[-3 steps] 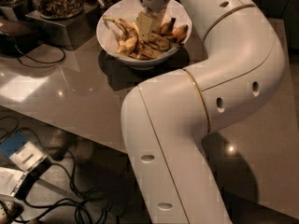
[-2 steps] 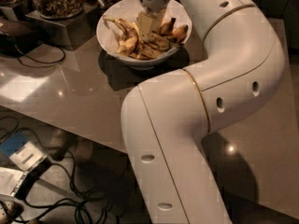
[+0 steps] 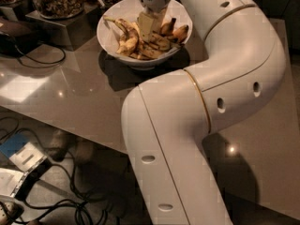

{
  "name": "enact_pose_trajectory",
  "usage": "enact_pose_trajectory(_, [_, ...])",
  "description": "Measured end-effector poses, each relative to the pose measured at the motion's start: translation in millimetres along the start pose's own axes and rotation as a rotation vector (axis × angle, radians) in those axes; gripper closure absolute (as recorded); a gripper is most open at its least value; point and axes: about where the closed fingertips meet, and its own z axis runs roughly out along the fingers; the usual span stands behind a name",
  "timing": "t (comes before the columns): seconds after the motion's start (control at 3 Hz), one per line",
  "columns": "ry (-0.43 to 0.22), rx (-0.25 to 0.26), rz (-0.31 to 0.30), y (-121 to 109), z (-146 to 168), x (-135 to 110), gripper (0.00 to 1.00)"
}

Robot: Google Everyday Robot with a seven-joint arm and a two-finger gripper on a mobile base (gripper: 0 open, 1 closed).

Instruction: Pick banana from white bowl

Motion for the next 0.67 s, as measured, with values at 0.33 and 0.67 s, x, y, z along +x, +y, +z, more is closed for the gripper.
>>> enact_pose_trajectory(0.33, [0.0, 0.0, 0.0, 0.0, 0.0, 0.0, 0.47])
enact_pose_trajectory(0.67, [0.0, 0.0, 0.0, 0.0, 0.0, 0.0, 0.24])
